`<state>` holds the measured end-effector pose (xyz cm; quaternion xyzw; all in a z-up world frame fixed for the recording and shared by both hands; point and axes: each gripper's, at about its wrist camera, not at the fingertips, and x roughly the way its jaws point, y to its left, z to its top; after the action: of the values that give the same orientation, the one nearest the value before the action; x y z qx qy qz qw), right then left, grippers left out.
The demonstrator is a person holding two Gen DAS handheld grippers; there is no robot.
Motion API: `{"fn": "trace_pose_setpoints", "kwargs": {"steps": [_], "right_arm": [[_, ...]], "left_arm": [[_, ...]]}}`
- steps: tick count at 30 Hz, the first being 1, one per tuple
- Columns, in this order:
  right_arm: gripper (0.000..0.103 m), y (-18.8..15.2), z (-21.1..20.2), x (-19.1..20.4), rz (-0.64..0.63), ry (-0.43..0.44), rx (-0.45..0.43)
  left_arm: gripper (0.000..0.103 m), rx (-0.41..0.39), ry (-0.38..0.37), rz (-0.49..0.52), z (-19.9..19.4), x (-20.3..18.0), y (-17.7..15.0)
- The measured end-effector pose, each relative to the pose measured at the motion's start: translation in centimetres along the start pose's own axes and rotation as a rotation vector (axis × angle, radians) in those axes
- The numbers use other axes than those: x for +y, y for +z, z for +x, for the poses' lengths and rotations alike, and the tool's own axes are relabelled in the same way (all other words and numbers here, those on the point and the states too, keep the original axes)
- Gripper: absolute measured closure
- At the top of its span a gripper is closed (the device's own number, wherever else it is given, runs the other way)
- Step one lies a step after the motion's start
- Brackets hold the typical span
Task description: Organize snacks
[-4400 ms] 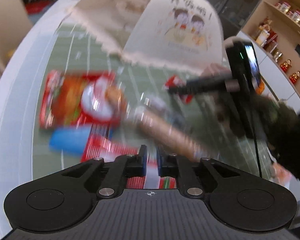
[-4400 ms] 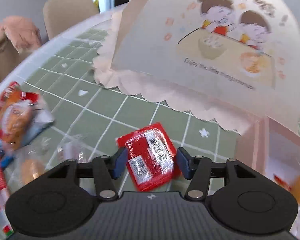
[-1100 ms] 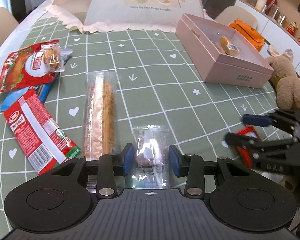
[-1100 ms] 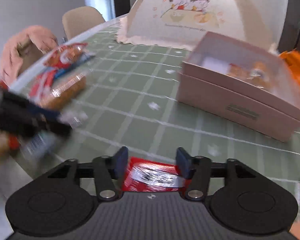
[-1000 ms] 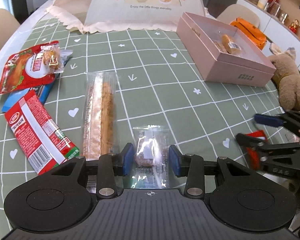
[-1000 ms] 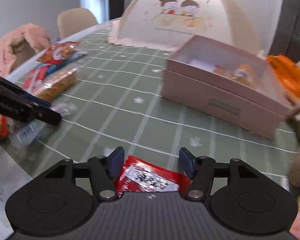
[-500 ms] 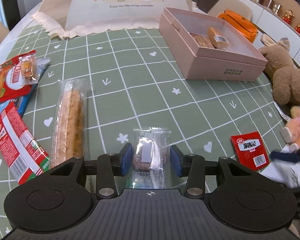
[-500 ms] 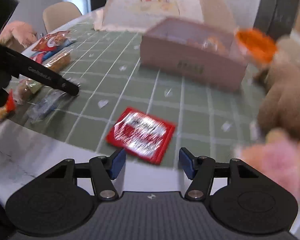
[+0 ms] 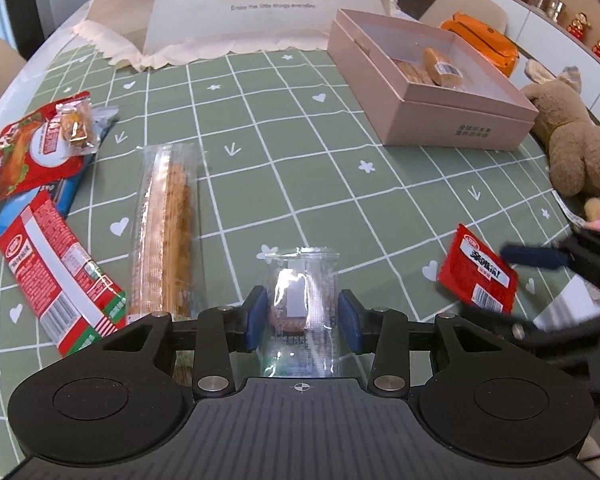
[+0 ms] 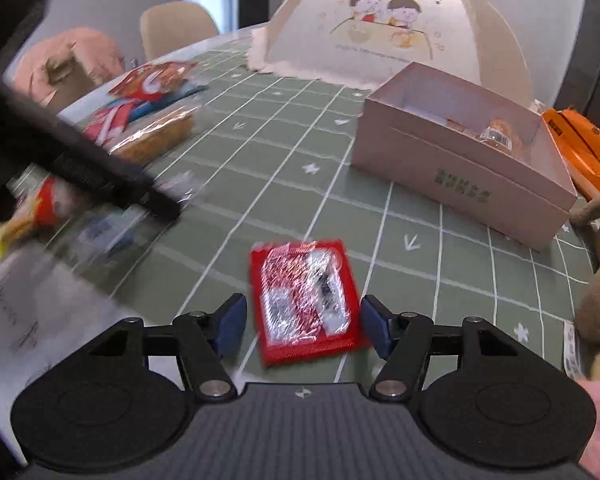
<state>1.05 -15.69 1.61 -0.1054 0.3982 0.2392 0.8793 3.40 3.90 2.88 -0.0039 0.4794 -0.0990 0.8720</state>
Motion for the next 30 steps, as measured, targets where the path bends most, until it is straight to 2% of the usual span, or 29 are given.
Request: {"fn": "trace_pose_setpoints", "kwargs": {"steps": [4, 5, 9, 15, 17, 19, 22, 27, 30], "right_arm": [[0.037, 0.8, 0.6, -1.9, 0.08, 0.012, 0.005], [0.042, 0.9, 0.5, -1.9, 0.084, 0.006, 0.018], [0.052, 0.8, -0.3, -1.7, 0.071, -0.023, 0.069], [0.053, 0.3, -3.4, -2.6, 0.118, -0.037, 0.039], [0.053, 0.7, -4.4, -3.5, 0.146, -0.05, 0.018], [0.053, 1.1, -5.5, -4.4, 0.165, -0.072, -0.006], [0.053, 1.7, -7.6, -5.6, 0.172, -0.103, -0.057], [0.052, 3.2, -11.4, -7.2, 0.155, -0.151, -0.163], [0.052, 4.4, -13.0, -7.9, 0.151, -0.181, -0.223]], "left_arm": [[0.059, 0.01, 0.012, 0.006, 0.2, -0.2, 0.2], [0.059, 0.014, 0.017, 0.011, 0.3, -0.3, 0.3], [0.058, 0.028, 0.036, 0.035, 0.4, -0.5, 0.5], [0.059, 0.044, 0.048, 0.067, 0.3, -1.1, 0.2], [0.062, 0.043, 0.005, 0.045, -0.2, -1.1, -0.1], [0.062, -0.023, -0.08, 0.035, -1.8, -1.2, -0.7], [0.062, -0.11, -0.1, 0.065, -4.7, -2.5, 0.8], [0.062, -0.342, -0.227, 0.028, -11.4, -4.1, 9.8], [0.059, -0.458, -0.279, 0.016, -13.3, -5.6, 16.3]]}}
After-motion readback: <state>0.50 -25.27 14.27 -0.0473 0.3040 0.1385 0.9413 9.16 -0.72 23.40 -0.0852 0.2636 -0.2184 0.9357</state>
